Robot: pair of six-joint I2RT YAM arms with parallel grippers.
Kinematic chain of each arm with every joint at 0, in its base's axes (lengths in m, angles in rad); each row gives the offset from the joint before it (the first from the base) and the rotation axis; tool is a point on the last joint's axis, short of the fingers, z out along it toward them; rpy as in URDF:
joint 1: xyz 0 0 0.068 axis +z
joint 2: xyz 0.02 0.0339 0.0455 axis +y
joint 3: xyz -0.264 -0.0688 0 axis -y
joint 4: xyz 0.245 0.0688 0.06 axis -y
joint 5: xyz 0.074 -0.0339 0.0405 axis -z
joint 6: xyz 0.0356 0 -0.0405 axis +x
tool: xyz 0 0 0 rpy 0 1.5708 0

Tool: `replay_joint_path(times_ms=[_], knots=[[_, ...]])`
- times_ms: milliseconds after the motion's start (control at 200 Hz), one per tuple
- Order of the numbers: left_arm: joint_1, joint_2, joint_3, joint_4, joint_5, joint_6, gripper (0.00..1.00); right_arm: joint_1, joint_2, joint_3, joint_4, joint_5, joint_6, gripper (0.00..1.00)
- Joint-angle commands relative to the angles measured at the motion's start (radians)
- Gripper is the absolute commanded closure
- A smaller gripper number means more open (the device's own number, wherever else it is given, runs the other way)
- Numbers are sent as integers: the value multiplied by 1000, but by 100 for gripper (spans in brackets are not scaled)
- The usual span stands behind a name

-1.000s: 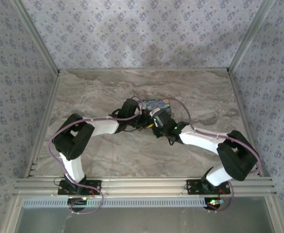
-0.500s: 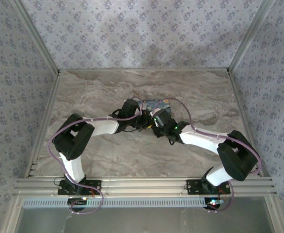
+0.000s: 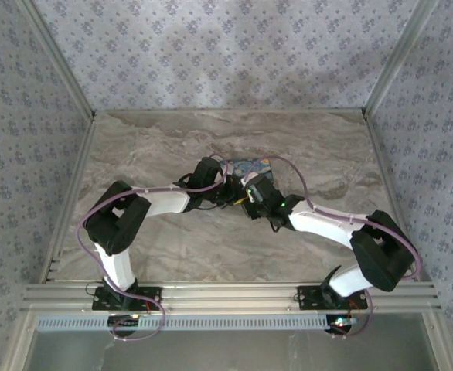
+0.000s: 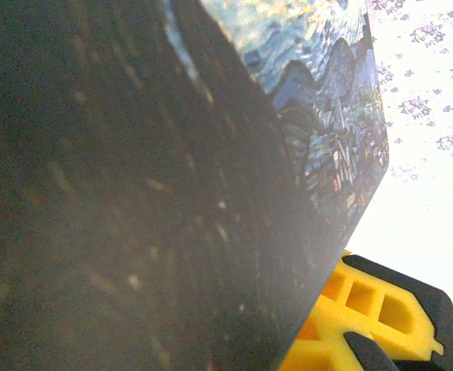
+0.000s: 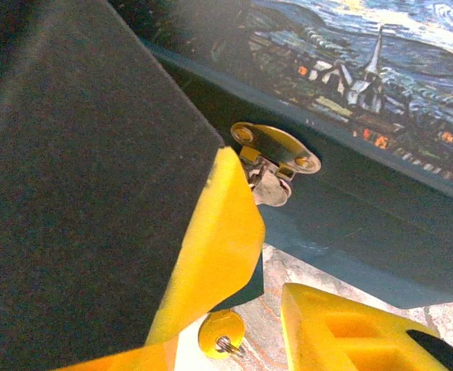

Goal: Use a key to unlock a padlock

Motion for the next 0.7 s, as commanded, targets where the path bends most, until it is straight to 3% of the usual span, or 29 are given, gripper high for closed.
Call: replay_joint_path(times_ms=[0,110,260,400,495,595,700], knots=[[9,-40,39,32,33,13,100,-3,-6,-15,8,18,6,60],[8,-40,39,31,37,12,100,-4,1,-9,11,20,0,66],[9,-42,39,29,37,12,100,-4,12,0,9,11,-3,92],[9,-40,39,30,37,15,100,-8,9,-1,9,1,-3,100],[10,-39,39,29,37,15,100,-11,2,-3,5,-5,1,95],[9,-38,34,24,32,18,100,-12,-11,-7,0,-9,14,70],[8,-37,20,22,25,18,100,-11,-41,-20,-6,-16,23,66]])
